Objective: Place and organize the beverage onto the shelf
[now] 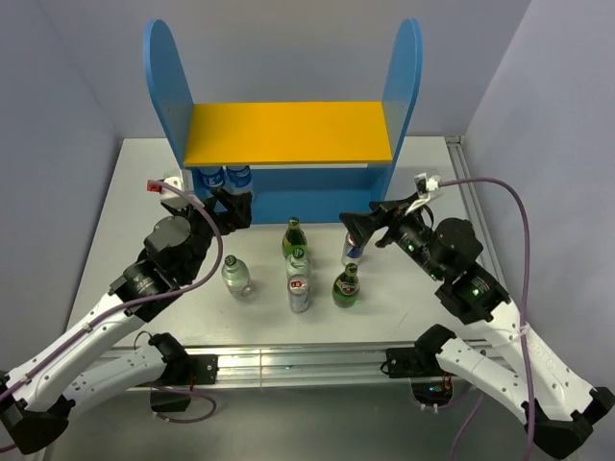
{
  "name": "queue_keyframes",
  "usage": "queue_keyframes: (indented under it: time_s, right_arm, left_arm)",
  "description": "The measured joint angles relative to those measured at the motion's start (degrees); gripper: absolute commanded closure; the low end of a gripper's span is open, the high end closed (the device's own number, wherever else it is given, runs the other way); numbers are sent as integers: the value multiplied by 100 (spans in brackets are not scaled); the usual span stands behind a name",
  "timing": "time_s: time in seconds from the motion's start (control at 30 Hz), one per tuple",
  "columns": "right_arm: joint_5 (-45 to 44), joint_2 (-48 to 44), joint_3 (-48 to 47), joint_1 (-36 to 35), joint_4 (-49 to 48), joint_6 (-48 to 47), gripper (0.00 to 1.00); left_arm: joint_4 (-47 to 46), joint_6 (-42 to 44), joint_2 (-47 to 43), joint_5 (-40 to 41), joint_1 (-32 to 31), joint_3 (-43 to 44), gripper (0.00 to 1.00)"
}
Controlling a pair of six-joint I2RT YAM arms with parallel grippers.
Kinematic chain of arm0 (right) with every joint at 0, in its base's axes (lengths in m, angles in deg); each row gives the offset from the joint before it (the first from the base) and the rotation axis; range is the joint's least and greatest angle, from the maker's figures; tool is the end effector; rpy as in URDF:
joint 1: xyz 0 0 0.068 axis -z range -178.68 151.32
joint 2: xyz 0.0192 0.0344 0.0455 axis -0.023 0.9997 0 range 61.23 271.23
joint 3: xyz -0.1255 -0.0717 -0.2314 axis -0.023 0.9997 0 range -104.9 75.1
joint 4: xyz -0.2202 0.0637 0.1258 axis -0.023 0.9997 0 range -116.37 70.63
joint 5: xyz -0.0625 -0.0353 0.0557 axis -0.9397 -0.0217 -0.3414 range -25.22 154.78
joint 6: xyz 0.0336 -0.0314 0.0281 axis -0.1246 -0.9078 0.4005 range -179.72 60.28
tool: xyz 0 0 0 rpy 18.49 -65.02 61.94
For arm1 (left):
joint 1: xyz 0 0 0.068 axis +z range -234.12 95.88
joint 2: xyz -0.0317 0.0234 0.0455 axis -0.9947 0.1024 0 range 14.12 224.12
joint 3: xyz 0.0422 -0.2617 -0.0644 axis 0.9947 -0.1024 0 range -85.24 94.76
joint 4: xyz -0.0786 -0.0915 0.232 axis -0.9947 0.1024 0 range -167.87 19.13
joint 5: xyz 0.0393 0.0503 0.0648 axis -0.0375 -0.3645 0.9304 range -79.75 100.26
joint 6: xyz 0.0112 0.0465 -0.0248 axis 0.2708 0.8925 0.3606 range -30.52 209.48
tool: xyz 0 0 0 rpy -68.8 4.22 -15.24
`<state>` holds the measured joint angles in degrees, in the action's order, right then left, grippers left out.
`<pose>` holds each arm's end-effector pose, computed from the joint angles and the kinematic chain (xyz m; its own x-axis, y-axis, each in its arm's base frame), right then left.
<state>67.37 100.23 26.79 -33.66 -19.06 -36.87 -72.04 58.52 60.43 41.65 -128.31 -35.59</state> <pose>0.1272 0.0910 0.3824 -0.2104 0.3263 -0.9215 -0.5729 0.7227 0.3867 0.1442 -0.1144 0.3741 -0.1406 -0.4757 -0.8683 0.1742 0.8515 -0.4947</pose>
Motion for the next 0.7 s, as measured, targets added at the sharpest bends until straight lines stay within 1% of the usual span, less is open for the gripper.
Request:
queue_keyframes:
  time_s: [0.13,0.2,0.4,0.53,0.7]
  right_arm:
    - [-411,-372,295,-201,157,-20,0]
    - [-634,-549,494,-225,181,-15,0]
    - [-1060,-933,1239,-238,271,4,0]
    - [-1255,-1147,1530,-238,358,9,0]
    - [-1464,-1259,1587,-238,341,28,0]
  left_arm:
    - [-92,144,68,35,-83,-267,1]
    - [-332,216,225,-103,-87,-509,1]
    - [-1078,442,944,-925,-96,-1161,1]
    - [-1615,586,1355,-1364,-103,-1202,1]
    - [-2072,632,1902,-1729,-103,-1187,1]
